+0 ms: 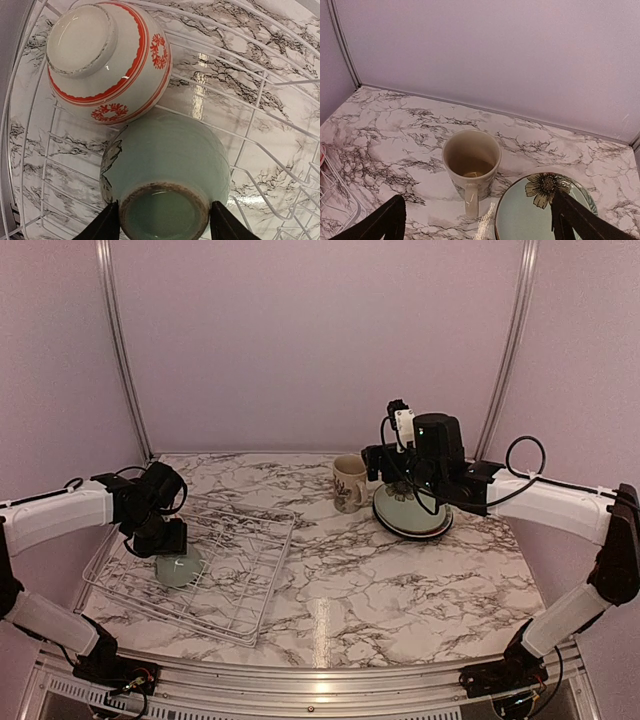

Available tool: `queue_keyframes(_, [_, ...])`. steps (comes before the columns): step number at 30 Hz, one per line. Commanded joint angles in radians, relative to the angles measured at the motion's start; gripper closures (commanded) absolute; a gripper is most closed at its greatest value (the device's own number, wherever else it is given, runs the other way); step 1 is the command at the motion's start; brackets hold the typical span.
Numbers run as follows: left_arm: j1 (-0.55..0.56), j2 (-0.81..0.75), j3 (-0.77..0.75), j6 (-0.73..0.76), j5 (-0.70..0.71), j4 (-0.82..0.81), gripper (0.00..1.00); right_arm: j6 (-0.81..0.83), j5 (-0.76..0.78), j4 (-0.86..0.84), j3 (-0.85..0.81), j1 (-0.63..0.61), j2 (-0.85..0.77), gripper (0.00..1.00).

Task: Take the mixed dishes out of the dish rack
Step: Grab the bowl from the dish rack, then pass from the left arm to the right

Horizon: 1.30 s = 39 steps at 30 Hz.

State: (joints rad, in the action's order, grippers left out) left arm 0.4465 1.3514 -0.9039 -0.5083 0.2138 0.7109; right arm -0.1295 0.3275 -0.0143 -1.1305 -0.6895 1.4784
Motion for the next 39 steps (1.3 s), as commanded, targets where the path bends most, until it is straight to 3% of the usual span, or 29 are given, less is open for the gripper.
queue_keyframes(1, [0.001,0.008,0.016,0.01,0.006,0.02,0.4,0.005,-0.024,-0.008,0.005,-0.005,-0.018,0.02])
queue_keyframes(8, [0.002,-0.011,0.017,0.011,0.011,0.036,0.57,0.01,-0.03,0.006,-0.006,-0.005,-0.009,0.03])
queue_keyframes(16, [0.002,-0.068,-0.033,0.016,0.034,0.067,0.66,0.001,-0.038,0.011,-0.008,-0.006,-0.004,0.03])
queue_keyframes(30, [0.001,-0.196,-0.197,0.041,0.019,0.121,0.69,-0.022,-0.102,0.043,-0.015,-0.006,0.005,0.03])
queue_keyframes(39, [0.003,-0.32,-0.256,0.061,-0.126,-0.077,0.7,-0.13,-0.314,-0.039,-0.019,-0.01,0.02,0.04])
